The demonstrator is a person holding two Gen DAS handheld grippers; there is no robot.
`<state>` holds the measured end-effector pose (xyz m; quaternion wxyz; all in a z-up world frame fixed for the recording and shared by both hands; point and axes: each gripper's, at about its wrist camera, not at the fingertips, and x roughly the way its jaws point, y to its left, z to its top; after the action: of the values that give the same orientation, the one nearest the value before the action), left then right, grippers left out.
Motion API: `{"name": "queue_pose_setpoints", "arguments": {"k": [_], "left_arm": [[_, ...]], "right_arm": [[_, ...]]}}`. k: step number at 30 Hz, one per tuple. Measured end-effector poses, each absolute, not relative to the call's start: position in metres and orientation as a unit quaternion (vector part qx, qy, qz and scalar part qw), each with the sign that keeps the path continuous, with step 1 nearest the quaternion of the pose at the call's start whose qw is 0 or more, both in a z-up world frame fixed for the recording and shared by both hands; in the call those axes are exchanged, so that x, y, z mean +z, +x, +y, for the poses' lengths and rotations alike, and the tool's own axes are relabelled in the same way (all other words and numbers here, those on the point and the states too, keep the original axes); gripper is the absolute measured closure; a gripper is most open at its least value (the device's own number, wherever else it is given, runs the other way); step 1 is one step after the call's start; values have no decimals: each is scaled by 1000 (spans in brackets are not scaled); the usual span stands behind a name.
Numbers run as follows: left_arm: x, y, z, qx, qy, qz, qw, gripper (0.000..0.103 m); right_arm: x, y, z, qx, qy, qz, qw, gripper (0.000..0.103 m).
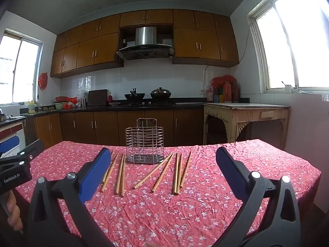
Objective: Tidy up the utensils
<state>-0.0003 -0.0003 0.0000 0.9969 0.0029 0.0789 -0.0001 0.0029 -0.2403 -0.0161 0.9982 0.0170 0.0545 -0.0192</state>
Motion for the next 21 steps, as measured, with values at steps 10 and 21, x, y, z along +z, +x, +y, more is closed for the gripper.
{"name": "queue_pose_setpoints", "arguments": {"k": [10,21], "left_arm": [[0,0,0,-1,1,80,997,2],[1,3,-7,-3,3,80,997,2]], "right_arm": [[-16,3,-240,-19,17,55,998,4],[-17,3,-240,-19,18,56,998,4]]}}
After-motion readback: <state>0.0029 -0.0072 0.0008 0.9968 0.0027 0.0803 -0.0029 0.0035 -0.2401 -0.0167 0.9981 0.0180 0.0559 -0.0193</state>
